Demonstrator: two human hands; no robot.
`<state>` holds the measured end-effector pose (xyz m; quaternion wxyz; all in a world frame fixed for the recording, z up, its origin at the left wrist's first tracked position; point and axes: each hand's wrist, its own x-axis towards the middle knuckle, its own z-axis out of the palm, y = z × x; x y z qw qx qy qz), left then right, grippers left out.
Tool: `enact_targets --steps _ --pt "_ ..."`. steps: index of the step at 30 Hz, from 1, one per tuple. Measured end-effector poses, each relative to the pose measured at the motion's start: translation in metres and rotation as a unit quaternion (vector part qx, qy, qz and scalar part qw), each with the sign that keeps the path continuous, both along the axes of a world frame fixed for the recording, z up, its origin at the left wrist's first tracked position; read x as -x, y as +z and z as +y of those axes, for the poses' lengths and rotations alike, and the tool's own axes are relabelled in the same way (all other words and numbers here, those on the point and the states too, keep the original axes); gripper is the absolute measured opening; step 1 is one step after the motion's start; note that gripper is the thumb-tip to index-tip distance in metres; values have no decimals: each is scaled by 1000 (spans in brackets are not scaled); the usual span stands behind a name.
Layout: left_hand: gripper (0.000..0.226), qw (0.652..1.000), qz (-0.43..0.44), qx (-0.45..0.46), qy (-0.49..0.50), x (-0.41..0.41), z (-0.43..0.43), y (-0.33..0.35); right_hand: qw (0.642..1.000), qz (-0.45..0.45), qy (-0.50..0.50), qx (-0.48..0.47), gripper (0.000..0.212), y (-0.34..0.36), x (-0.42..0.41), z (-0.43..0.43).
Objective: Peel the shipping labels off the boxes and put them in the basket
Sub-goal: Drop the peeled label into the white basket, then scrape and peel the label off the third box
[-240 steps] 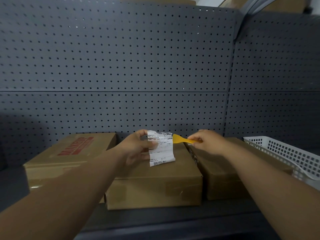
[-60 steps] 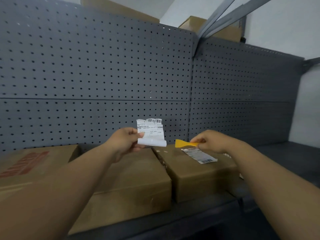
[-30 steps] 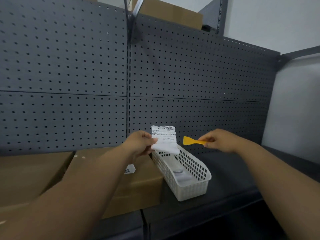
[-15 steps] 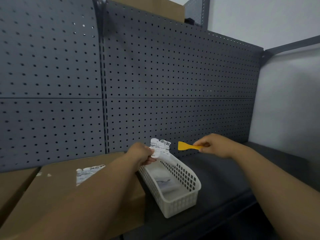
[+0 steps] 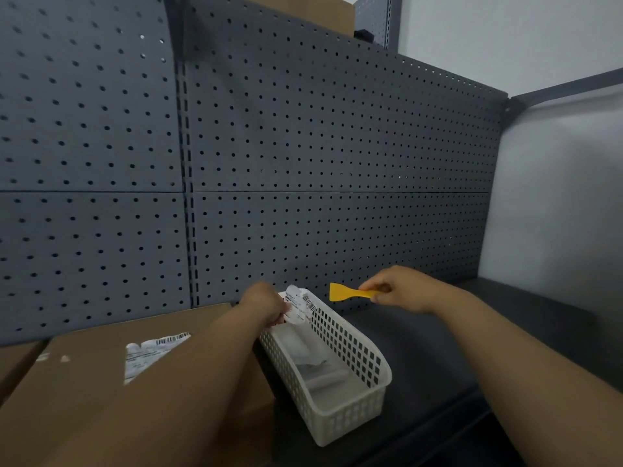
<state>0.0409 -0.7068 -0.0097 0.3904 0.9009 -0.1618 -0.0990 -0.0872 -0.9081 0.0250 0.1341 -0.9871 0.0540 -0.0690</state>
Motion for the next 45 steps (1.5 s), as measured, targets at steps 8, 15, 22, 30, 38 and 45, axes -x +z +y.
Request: enact_targets --steps 8,15,22,30,38,45 --pt "33 989 -69 -131 15 -9 -2 -3 1000 -4 4 -13 32 1 -7 1" --pt "29 974 -116 -196 1 -13 1 -3 1000 -6 6 -13 32 -2 -10 4" --pt "27 987 -116 -112 14 -13 29 18 1000 -8 19 -4 30 -1 -12 17" --pt "29 990 -124 -32 58 6 110 45 996 -21 81 -6 27 8 -13 64" --pt "30 985 -129 -18 109 36 185 31 991 -9 136 1 30 3 -19 130" --pt "26 985 -124 -27 114 43 219 19 987 2 158 25 27 -1 -26 169"
